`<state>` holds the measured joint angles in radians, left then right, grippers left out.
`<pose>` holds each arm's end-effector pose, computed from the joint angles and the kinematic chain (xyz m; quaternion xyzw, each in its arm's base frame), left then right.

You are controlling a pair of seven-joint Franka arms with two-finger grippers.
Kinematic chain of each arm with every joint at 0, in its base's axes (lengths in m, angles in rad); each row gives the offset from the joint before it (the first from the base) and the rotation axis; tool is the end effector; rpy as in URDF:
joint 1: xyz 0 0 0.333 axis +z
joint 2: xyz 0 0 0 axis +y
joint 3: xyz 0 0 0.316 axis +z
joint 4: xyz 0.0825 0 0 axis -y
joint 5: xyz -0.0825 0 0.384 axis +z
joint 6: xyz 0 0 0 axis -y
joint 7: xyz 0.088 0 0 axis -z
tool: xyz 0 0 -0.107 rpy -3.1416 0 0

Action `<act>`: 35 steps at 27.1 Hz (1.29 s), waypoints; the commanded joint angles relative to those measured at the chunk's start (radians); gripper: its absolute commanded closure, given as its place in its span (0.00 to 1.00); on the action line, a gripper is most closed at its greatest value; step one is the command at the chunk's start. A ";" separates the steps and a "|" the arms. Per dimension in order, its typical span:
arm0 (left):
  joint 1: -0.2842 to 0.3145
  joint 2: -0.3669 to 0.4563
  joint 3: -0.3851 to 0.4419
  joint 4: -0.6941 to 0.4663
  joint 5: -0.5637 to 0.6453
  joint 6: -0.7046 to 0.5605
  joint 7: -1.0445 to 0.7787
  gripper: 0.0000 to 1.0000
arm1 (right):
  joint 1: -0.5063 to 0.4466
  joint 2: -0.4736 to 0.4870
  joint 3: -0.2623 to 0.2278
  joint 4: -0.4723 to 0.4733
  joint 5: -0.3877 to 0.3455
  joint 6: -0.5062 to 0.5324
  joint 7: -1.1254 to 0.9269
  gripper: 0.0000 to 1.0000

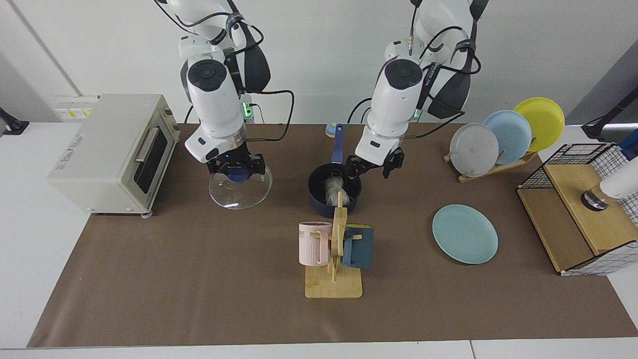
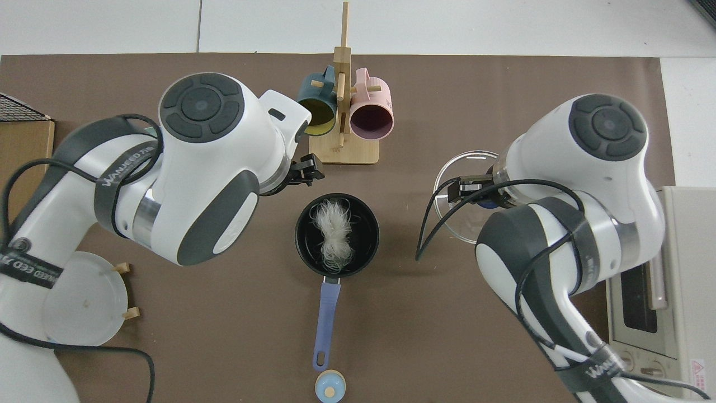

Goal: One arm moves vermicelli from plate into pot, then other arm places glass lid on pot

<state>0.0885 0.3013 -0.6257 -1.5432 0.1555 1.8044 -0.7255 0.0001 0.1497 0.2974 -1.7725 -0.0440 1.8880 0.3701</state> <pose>0.5782 -0.2772 0.5066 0.9960 0.0881 0.0003 0.0145 0.5779 0.1654 0.4722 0.9994 -0.0304 -0.0133 0.0035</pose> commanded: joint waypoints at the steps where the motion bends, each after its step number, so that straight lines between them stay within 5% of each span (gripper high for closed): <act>1: 0.054 -0.065 0.004 0.021 0.010 -0.080 0.092 0.00 | -0.008 -0.048 0.091 -0.070 0.023 0.072 0.156 1.00; 10: 0.011 -0.231 0.289 0.023 -0.085 -0.227 0.401 0.00 | 0.001 0.007 0.232 -0.030 -0.011 0.083 0.426 1.00; 16: 0.001 -0.266 0.454 -0.003 -0.115 -0.238 0.579 0.00 | 0.001 0.083 0.339 0.014 -0.118 0.079 0.587 1.00; 22: -0.045 -0.304 0.593 -0.046 -0.171 -0.221 0.713 0.00 | 0.040 0.183 0.379 0.099 -0.195 0.062 0.727 1.00; 35: -0.030 -0.330 0.563 -0.101 -0.162 -0.172 0.724 0.00 | 0.121 0.321 0.382 0.223 -0.284 0.045 0.860 1.00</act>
<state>0.0656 0.0081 -0.0553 -1.5937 -0.0015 1.5995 -0.0133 0.1097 0.4222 0.6634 -1.6081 -0.2910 1.9578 1.1896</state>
